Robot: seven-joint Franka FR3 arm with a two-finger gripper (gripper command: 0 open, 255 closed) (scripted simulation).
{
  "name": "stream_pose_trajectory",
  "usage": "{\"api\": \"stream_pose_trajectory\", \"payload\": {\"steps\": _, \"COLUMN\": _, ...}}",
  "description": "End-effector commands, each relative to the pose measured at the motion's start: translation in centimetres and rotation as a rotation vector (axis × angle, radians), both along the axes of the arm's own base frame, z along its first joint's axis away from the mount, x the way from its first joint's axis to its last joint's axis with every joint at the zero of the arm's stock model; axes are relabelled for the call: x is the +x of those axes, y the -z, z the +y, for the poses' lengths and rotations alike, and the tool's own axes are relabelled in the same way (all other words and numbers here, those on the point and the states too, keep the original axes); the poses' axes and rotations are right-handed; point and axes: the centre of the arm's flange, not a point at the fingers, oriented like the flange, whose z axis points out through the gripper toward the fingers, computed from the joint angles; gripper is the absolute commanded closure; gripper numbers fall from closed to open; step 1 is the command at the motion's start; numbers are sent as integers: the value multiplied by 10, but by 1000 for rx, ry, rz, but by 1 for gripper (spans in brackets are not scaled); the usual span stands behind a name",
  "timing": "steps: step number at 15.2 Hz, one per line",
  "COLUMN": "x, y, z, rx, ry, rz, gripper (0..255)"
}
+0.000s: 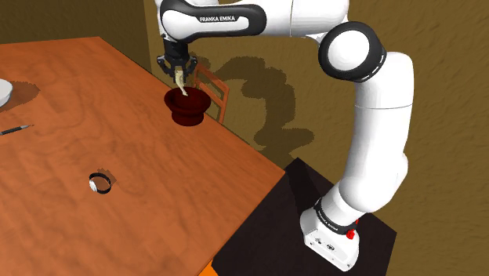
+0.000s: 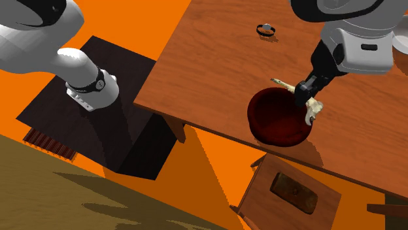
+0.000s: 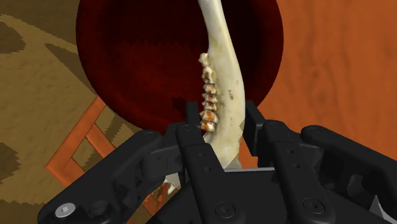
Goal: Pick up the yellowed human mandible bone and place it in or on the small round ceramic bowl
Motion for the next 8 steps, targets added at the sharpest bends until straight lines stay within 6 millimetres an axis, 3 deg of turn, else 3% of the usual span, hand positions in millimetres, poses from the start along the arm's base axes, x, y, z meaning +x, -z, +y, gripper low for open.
{"api": "stream_pose_trajectory", "payload": {"steps": 1, "x": 3, "y": 11, "z": -1, "rx": -1, "ry": 0, "rz": 0, "gripper": 255}}
{"api": "stream_pose_trajectory", "payload": {"steps": 8, "x": 3, "y": 48, "z": -1, "rx": -1, "ry": 0, "rz": 0, "gripper": 255}}
